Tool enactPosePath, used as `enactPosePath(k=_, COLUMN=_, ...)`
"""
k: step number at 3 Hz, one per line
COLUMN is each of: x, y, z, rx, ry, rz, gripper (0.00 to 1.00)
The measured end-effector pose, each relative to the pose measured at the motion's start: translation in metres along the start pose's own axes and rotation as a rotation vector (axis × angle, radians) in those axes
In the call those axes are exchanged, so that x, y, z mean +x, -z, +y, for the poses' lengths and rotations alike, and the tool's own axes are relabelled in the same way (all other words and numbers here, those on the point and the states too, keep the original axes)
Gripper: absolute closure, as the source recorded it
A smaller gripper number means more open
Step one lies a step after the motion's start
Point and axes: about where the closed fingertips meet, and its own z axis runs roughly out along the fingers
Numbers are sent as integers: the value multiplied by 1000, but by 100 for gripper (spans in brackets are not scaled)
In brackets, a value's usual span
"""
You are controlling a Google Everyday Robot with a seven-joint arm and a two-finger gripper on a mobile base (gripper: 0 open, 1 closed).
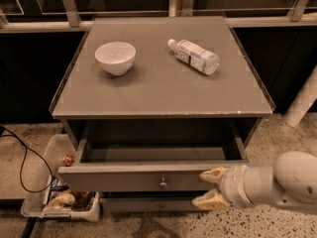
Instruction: Close top drawer
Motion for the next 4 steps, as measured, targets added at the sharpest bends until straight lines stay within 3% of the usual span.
enactPosePath(k=1, x=0, y=-15, z=-51, rx=60, ry=0, rz=31, gripper=66)
enactPosePath(k=2, x=0, y=-14, z=-50, rx=61, ry=0, rz=32, gripper=89)
enactPosePath(k=3, x=0, y=-14, z=-50, rx=61, ry=0, rz=32, gripper=86)
enactPosePath(k=4, x=0, y=-14, z=-50, rx=61, ry=0, rz=32, gripper=62)
